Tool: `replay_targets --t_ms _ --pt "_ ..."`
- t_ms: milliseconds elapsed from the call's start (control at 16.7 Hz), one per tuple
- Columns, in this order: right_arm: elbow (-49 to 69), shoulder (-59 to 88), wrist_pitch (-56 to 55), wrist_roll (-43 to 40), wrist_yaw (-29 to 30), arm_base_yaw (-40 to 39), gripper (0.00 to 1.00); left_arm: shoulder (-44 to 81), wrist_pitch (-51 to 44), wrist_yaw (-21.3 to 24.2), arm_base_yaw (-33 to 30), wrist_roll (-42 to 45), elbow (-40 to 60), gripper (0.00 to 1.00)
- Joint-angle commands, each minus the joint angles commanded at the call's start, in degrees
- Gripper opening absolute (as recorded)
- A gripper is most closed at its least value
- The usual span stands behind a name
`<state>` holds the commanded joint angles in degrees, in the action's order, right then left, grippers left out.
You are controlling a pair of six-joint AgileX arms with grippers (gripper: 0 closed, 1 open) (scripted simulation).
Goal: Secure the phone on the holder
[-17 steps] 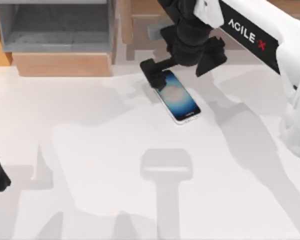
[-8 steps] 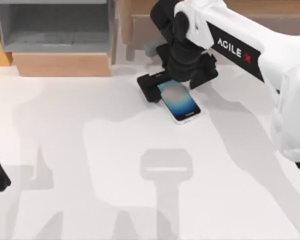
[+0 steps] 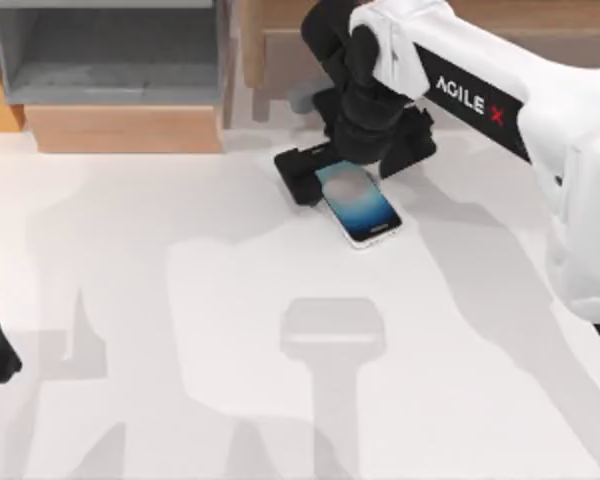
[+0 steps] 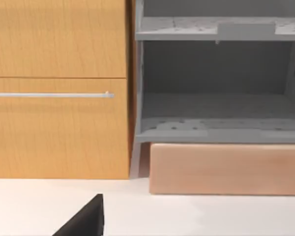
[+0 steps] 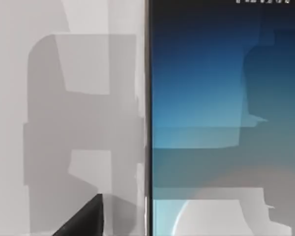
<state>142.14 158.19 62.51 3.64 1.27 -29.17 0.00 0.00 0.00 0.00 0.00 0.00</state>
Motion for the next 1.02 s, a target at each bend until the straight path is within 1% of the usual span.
replay_targets --t_ms 660,720,1020 --pt "0.00 0.00 0.00 0.00 0.00 0.00 0.02 0.00 0.00 0.00 0.00 0.00 0.00 1.00" --pt "0.00 0.00 0.00 0.00 0.00 0.00 0.00 0.00 0.00 0.00 0.00 0.00 0.00 1.00" --pt "0.00 0.00 0.00 0.00 0.00 0.00 0.00 0.00 0.00 0.00 0.00 0.00 0.00 1.00"
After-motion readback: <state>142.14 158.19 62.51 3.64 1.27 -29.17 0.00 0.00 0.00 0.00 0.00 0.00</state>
